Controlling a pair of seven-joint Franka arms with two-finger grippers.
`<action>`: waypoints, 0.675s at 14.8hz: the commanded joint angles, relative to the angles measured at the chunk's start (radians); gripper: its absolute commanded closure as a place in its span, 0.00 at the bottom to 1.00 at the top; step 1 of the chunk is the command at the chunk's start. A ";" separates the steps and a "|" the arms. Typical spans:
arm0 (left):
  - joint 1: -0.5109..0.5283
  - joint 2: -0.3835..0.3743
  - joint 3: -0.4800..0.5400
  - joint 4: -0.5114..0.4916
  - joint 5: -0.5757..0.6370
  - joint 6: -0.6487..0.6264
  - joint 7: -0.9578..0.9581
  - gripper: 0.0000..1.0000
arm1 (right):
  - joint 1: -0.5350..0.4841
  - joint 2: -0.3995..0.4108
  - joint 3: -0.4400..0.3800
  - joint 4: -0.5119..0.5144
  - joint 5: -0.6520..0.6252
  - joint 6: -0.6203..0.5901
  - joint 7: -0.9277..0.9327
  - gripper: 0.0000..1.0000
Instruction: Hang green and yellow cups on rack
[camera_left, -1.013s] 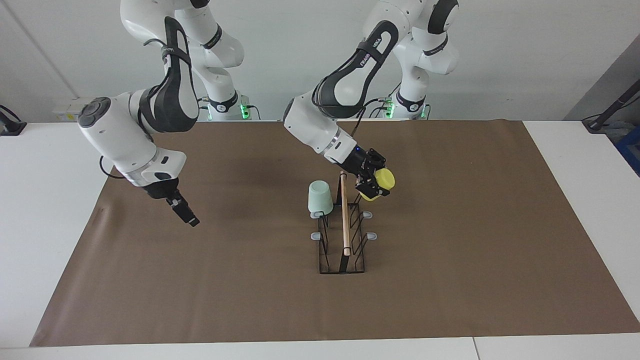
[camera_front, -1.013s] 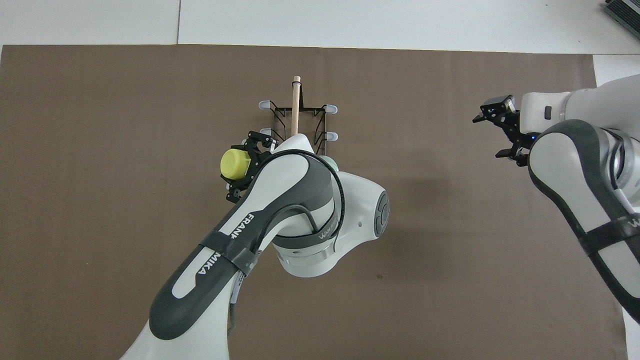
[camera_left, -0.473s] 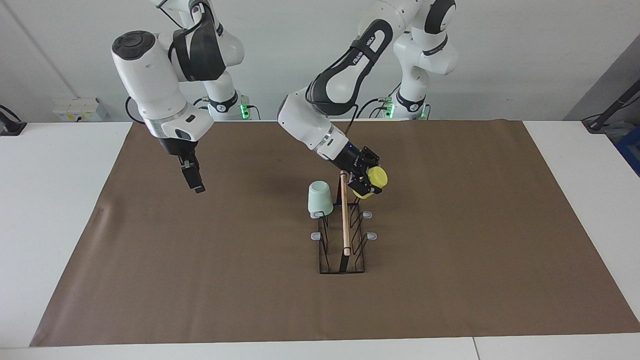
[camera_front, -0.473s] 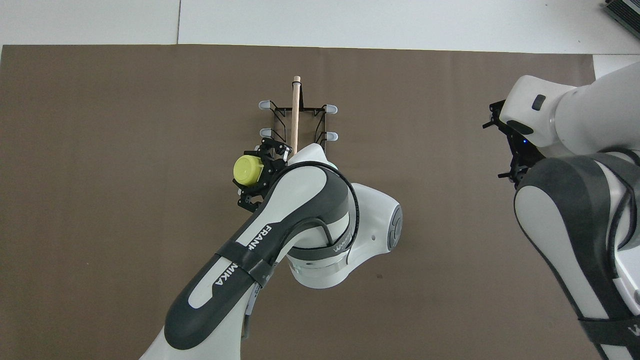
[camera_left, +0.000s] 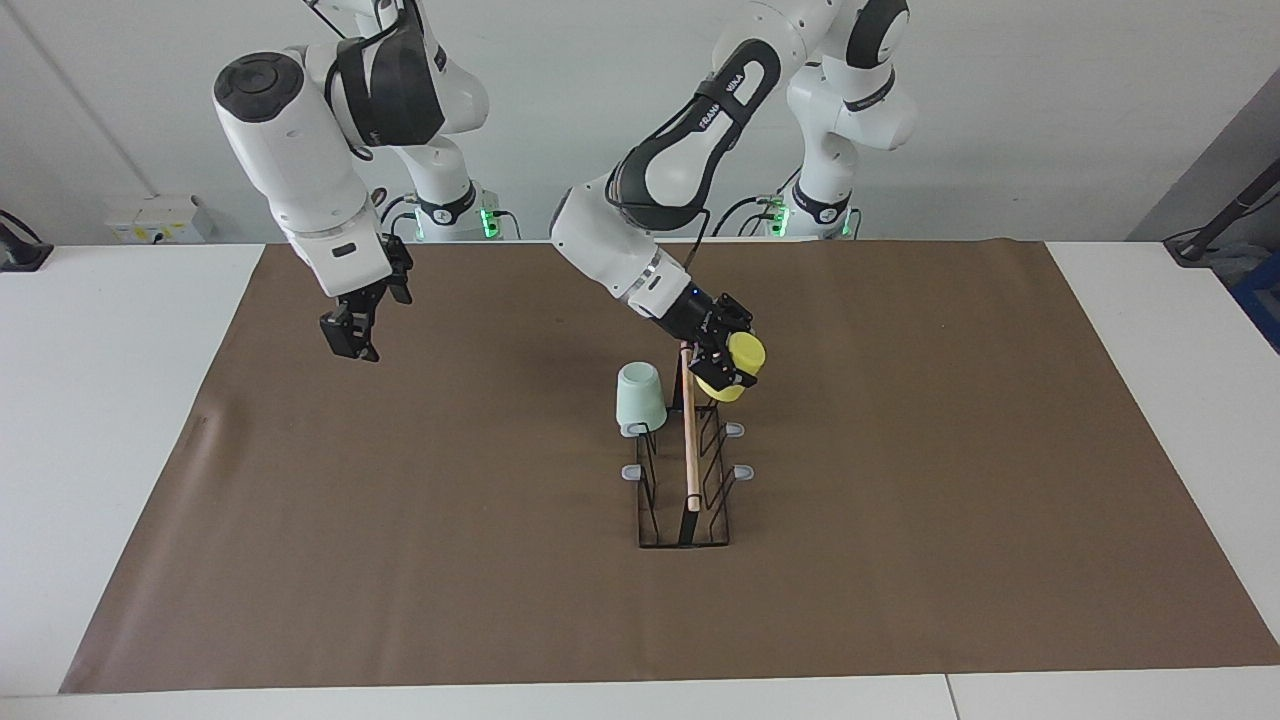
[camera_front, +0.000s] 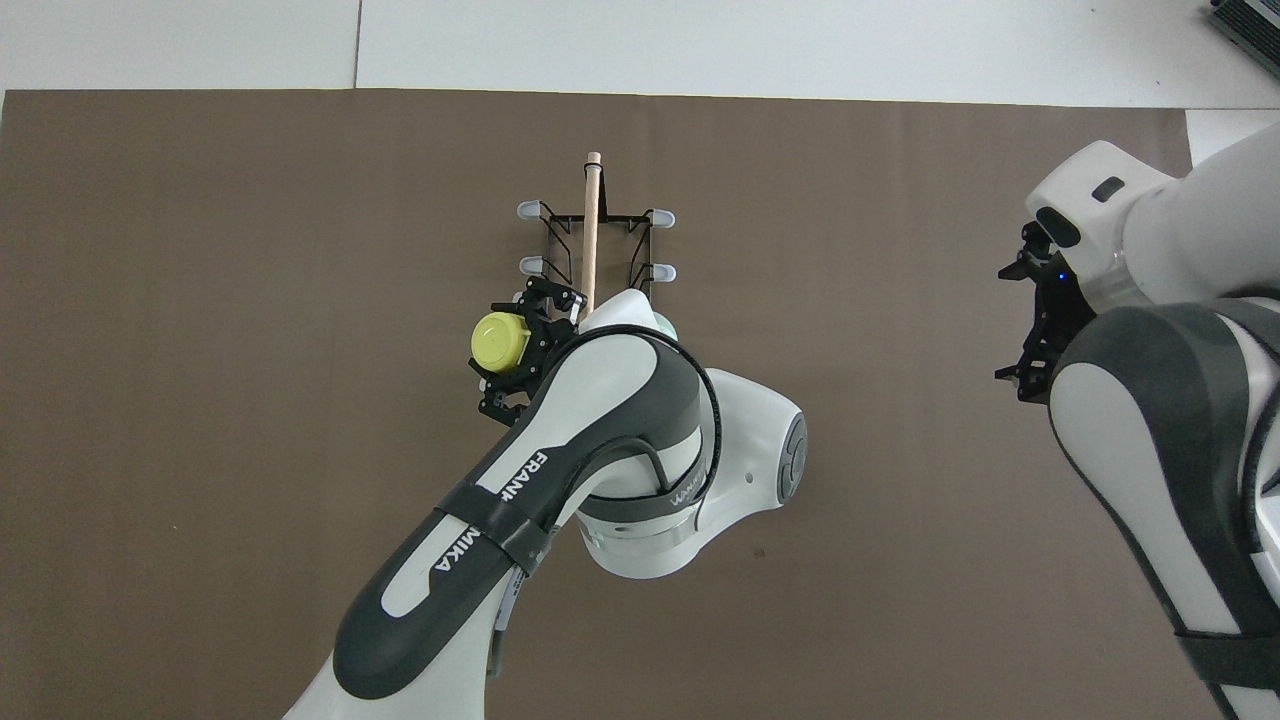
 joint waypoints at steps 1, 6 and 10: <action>-0.010 0.015 0.016 0.033 -0.018 -0.006 -0.020 0.00 | -0.002 0.013 0.006 0.053 -0.001 -0.040 0.241 0.00; 0.001 0.020 0.019 0.059 -0.012 -0.012 -0.017 0.00 | -0.025 0.011 0.010 0.050 0.065 -0.062 0.469 0.00; 0.029 0.027 0.022 0.070 -0.007 -0.005 -0.010 0.00 | -0.063 0.004 0.006 0.040 0.063 -0.060 0.472 0.00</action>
